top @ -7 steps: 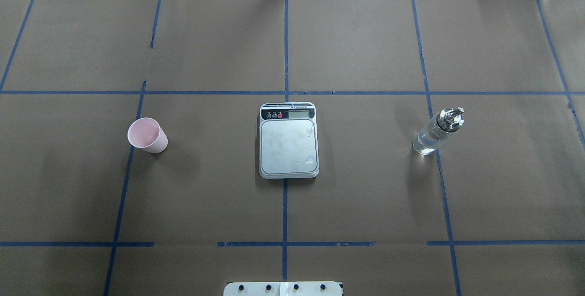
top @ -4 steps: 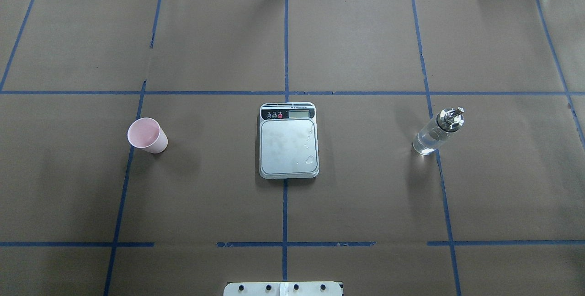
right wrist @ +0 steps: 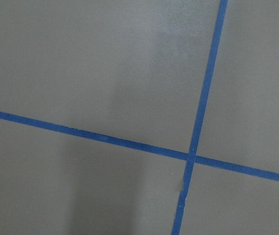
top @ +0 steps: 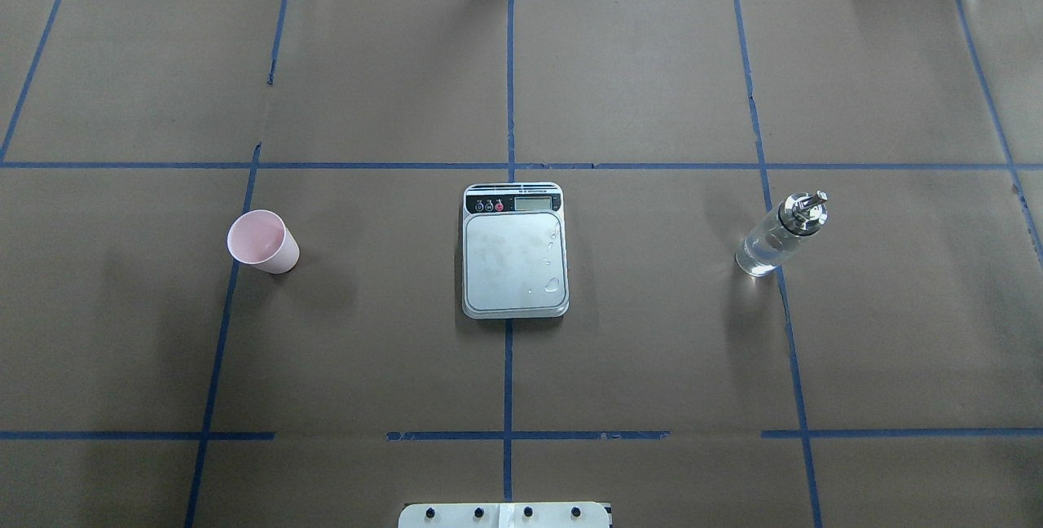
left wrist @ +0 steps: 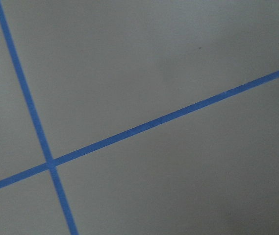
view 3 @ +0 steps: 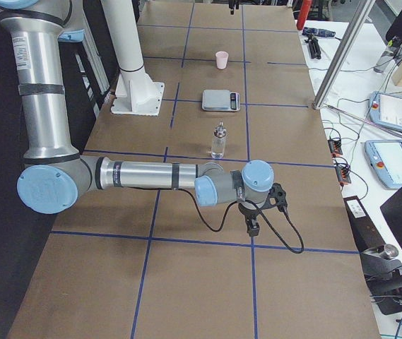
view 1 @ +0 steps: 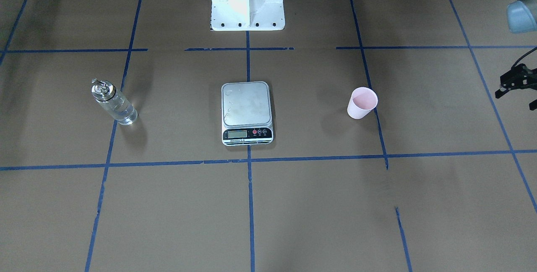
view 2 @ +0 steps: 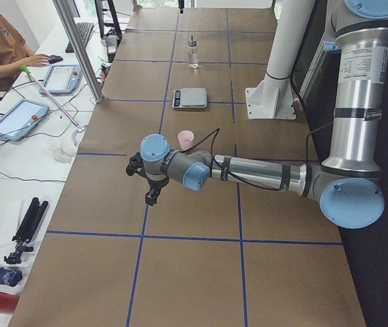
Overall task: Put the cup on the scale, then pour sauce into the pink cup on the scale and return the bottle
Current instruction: 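Reach the left gripper down to the pink cup and grasp it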
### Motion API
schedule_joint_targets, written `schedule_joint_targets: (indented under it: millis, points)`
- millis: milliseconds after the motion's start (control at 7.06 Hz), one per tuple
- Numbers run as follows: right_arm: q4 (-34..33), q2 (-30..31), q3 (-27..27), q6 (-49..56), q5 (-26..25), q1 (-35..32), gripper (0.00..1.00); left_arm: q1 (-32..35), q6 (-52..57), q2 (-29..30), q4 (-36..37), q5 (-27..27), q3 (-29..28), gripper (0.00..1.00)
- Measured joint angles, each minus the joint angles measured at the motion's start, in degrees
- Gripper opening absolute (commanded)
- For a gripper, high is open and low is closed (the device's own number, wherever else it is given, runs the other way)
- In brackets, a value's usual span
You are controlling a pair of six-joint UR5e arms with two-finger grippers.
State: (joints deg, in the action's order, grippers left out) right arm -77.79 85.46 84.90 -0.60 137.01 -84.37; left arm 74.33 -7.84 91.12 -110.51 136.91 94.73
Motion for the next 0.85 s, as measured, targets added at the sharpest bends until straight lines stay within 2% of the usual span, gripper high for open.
schedule_joint_targets:
  millis: [425,708,850]
  points:
    - [2.6,0.7,0.0,-0.5,0.9,1.9,1.00,-12.3,-29.5,5.2,-5.2,-0.4,3.9,1.00]
    - [6.2,1.4,0.1,-4.6,0.8,4.6,1.00,-22.3,-47.2,10.4,-5.4,-4.8,5.4,0.97]
    - [7.6,1.6,0.0,-5.9,0.7,5.5,1.00,-25.6,-50.5,11.2,-5.3,-7.0,5.6,0.97]
